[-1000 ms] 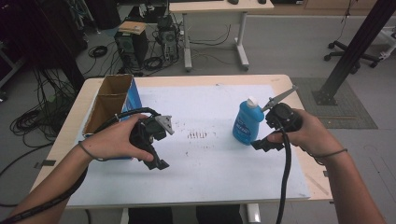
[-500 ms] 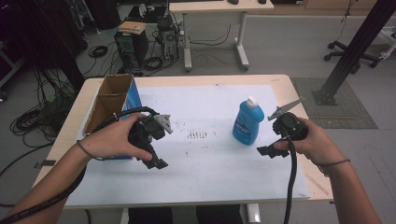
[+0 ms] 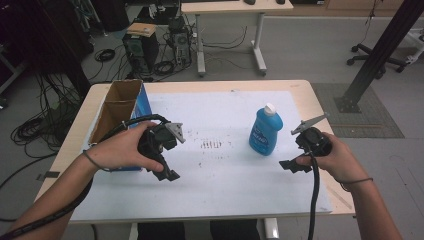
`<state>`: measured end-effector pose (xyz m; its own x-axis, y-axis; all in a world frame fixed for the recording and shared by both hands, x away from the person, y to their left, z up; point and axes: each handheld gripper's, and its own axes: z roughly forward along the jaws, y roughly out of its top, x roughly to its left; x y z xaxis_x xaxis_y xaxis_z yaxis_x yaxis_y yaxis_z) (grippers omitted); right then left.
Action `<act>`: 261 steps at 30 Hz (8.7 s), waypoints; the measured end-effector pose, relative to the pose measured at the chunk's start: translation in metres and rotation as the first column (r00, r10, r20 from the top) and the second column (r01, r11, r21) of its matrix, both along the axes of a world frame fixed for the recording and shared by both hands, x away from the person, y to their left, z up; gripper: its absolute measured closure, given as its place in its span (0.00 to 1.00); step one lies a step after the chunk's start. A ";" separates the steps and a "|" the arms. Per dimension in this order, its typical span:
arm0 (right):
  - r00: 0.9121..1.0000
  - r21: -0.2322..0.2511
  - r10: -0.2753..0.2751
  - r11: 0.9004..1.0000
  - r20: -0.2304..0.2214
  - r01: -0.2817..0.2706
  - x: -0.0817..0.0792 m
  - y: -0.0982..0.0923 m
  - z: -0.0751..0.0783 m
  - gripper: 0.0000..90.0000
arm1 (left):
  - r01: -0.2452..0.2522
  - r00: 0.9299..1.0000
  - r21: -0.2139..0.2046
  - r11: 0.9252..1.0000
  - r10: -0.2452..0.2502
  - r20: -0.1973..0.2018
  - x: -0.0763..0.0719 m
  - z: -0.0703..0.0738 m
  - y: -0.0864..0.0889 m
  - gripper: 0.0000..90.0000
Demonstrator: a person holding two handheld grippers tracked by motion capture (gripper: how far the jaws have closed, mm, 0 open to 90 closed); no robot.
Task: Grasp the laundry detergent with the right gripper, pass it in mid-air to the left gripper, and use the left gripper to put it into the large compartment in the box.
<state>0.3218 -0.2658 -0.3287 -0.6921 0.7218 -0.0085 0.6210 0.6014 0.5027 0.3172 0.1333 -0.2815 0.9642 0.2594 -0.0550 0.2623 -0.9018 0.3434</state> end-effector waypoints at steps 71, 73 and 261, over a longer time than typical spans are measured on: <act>0.950 0.383 -0.080 0.923 0.303 -0.044 0.055 0.010 -0.084 0.03 | -0.007 1.000 0.003 1.000 0.007 -0.015 0.002 -0.005 0.000 0.05; 0.949 0.382 -0.079 0.923 0.304 -0.045 0.055 0.010 -0.084 0.03 | -0.007 1.000 0.002 1.000 0.007 -0.015 0.002 -0.006 0.000 0.05; 0.714 0.407 0.567 0.587 0.409 -0.700 -0.007 0.118 0.043 0.49 | 0.232 0.972 -0.025 0.972 -0.231 0.033 -0.001 0.107 -0.026 0.04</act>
<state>0.3145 -0.1482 -0.2860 -0.9993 0.0360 0.0036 0.0182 0.4153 0.9095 0.3163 0.1076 -0.1741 0.9992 0.0281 -0.0300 0.0373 -0.9265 0.3745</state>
